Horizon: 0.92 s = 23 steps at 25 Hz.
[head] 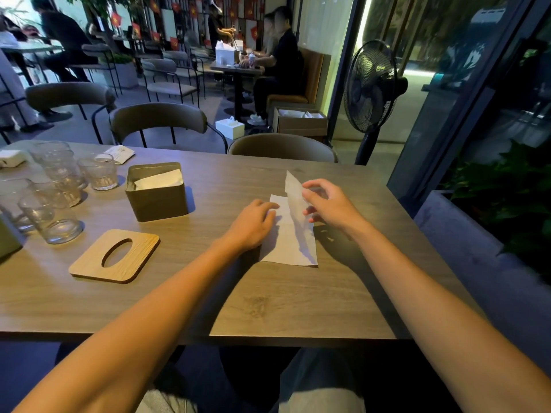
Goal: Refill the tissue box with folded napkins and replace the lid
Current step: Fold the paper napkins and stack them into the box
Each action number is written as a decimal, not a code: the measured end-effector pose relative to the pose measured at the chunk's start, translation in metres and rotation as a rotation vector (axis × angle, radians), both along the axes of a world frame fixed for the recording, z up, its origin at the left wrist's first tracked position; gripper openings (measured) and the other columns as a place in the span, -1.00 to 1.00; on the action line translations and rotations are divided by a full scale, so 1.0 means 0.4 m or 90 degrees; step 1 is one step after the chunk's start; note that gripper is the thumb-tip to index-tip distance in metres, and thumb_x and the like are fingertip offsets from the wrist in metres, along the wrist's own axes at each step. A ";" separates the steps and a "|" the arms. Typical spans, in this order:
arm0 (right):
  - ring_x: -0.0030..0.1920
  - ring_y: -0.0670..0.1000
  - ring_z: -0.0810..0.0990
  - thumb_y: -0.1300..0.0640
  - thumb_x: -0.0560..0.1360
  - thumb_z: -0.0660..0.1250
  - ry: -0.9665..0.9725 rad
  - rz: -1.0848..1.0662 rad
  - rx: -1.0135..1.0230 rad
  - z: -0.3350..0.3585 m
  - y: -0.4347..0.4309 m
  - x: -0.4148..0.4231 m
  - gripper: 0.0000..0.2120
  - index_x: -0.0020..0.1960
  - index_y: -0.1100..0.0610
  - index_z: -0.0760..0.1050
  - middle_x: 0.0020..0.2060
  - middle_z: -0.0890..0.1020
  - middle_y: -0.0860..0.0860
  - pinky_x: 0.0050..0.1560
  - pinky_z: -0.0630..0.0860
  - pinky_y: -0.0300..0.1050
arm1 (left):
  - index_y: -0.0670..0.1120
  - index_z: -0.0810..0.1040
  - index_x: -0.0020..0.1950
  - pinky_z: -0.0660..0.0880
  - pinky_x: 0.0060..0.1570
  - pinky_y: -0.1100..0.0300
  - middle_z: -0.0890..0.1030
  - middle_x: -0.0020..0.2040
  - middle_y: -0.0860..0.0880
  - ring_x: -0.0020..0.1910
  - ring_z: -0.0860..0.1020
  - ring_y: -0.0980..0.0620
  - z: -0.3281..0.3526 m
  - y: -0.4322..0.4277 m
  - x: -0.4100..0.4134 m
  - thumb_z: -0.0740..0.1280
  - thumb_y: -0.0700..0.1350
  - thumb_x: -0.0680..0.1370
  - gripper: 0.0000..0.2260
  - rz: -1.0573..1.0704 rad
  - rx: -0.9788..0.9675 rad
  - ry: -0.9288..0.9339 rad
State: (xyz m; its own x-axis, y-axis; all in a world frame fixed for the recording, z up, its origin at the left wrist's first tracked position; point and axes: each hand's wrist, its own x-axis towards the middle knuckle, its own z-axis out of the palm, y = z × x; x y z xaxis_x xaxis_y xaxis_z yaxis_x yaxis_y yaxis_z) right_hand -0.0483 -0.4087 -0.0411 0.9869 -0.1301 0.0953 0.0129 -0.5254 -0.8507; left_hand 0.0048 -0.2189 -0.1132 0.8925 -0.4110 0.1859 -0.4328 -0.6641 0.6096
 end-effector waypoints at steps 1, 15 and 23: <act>0.01 0.02 0.66 0.05 0.65 0.30 0.023 0.002 -0.048 -0.014 -0.005 0.003 -0.77 0.29 0.03 0.51 0.21 0.57 0.03 -0.14 0.62 -0.18 | -0.03 0.43 0.41 0.35 0.27 0.13 0.45 0.38 -0.10 0.34 0.44 -0.05 0.004 0.016 0.010 0.10 0.00 0.69 -0.67 0.043 -0.058 0.023; 0.38 0.06 0.44 -0.11 0.57 0.37 0.080 0.073 -0.386 -0.132 -0.041 -0.006 -0.61 0.37 -0.07 0.49 0.38 0.51 -0.03 0.35 0.49 0.16 | 0.24 0.31 0.47 0.16 0.47 -0.15 0.20 0.57 0.00 0.54 0.14 -0.08 -0.011 0.011 -0.001 0.12 0.25 0.62 -0.58 -0.114 0.252 -0.077; 0.30 0.05 0.52 -0.02 0.58 0.38 0.096 0.035 -0.391 -0.121 -0.078 -0.007 -0.61 0.38 0.04 0.53 0.30 0.54 0.01 0.26 0.52 -0.02 | 0.15 0.25 0.54 0.25 0.45 -0.12 0.25 0.55 -0.05 0.49 0.26 -0.12 0.029 0.042 0.012 0.19 0.30 0.57 -0.43 -0.113 0.315 0.010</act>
State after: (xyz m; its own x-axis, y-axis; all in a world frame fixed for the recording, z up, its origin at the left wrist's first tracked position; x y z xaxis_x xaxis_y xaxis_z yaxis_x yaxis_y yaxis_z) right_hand -0.0509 -0.4401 -0.0895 0.9990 -0.0449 -0.0042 -0.0430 -0.9201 -0.3893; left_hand 0.0096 -0.2020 -0.1018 0.8019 -0.5919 -0.0812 -0.5586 -0.7910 0.2495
